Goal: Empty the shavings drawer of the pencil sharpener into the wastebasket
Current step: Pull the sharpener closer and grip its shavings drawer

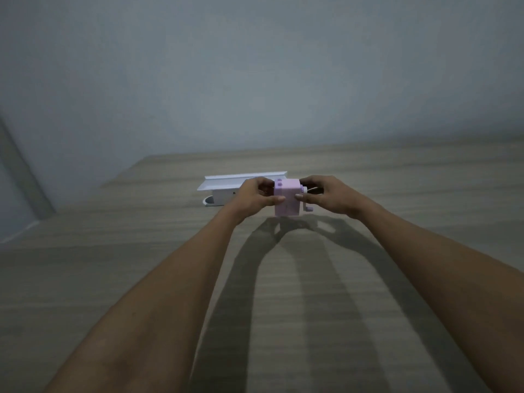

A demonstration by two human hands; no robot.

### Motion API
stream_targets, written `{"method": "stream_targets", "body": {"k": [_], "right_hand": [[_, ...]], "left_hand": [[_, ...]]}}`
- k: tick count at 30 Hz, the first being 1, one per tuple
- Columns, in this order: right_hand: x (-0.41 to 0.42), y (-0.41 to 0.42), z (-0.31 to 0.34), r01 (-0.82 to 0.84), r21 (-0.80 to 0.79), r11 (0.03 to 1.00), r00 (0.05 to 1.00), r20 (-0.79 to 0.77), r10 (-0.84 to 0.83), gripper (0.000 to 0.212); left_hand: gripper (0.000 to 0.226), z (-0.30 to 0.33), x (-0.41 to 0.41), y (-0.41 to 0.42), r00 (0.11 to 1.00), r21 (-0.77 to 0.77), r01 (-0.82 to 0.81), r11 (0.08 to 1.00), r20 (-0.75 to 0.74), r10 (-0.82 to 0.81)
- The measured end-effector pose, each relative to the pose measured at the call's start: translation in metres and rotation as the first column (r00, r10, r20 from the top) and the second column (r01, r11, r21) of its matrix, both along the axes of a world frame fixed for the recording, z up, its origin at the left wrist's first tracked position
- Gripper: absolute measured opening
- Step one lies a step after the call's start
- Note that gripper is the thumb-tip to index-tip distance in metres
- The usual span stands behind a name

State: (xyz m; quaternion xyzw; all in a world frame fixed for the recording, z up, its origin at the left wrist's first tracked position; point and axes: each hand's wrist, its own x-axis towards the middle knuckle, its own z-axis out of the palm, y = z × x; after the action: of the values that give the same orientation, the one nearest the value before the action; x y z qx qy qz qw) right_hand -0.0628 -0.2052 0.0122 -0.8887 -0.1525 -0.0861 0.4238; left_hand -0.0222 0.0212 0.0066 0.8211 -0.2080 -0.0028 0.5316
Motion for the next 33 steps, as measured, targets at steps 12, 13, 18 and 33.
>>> {"method": "stream_targets", "body": {"k": [12,13,18,33], "right_hand": [[-0.115,0.051,0.002,-0.082,0.065,0.995,0.997,0.019,0.081,0.041],[-0.123,0.054,-0.002,-0.087,0.077,0.993,0.996,0.023,0.086,0.04],[-0.155,0.066,-0.013,-0.086,0.112,0.99,0.996,0.016,0.085,0.042],[-0.176,0.065,-0.053,-0.052,0.155,0.987,0.995,-0.08,0.065,0.048]], "left_hand": [[0.046,0.008,-0.117,0.059,0.999,-0.015,0.049,0.999,0.02,-0.048],[0.045,0.005,-0.126,0.063,0.999,-0.021,0.042,0.999,0.018,-0.042],[0.051,-0.009,-0.157,0.073,1.0,-0.033,0.01,0.999,-0.007,-0.01],[0.057,-0.043,-0.193,0.076,0.996,-0.101,0.013,0.995,-0.086,-0.022]]}}
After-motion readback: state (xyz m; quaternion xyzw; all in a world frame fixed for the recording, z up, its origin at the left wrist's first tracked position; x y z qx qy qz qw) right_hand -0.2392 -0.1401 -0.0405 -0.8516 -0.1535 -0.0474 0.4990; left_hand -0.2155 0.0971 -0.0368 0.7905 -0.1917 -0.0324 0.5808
